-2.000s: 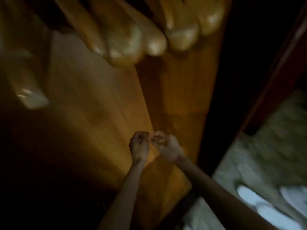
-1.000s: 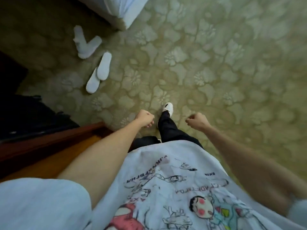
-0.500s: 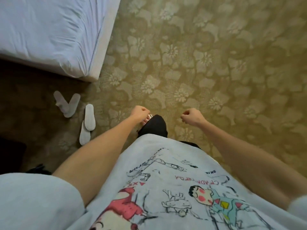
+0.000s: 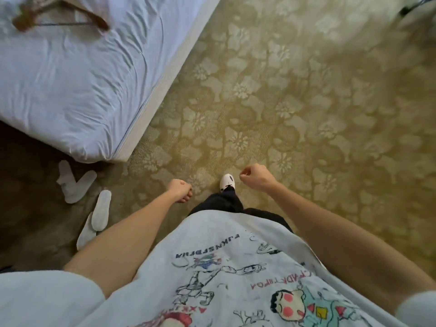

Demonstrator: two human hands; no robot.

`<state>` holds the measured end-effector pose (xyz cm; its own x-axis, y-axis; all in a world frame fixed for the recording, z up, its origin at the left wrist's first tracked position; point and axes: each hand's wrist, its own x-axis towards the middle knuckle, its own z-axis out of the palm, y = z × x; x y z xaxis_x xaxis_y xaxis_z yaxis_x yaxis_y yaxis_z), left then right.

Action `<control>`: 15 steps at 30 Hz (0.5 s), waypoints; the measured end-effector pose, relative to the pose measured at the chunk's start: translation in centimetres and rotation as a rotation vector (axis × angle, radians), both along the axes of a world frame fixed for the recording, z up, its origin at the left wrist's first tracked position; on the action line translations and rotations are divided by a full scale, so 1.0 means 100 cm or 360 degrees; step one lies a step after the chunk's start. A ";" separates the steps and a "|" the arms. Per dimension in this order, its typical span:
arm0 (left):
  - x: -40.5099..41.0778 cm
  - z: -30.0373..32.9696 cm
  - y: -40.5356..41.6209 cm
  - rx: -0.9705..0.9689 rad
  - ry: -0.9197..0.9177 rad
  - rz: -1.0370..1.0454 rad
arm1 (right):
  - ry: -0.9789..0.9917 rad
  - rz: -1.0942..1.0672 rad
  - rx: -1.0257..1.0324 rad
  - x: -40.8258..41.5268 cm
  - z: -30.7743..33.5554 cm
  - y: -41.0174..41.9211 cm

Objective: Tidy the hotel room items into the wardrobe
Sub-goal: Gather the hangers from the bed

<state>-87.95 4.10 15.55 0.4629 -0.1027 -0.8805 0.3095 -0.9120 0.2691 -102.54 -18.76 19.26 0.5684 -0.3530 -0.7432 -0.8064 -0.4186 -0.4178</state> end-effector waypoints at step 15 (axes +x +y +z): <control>0.194 0.018 -0.391 -0.0385 0.0070 0.0069 | 0.0420 -0.0155 -0.0165 0.090 -0.029 -0.402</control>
<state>-68.55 -35.03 17.34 0.4332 -0.2939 -0.8520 0.3633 -0.8082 0.4635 -93.51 -58.96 16.33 0.3201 -0.4782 -0.8178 -0.9198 -0.3636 -0.1474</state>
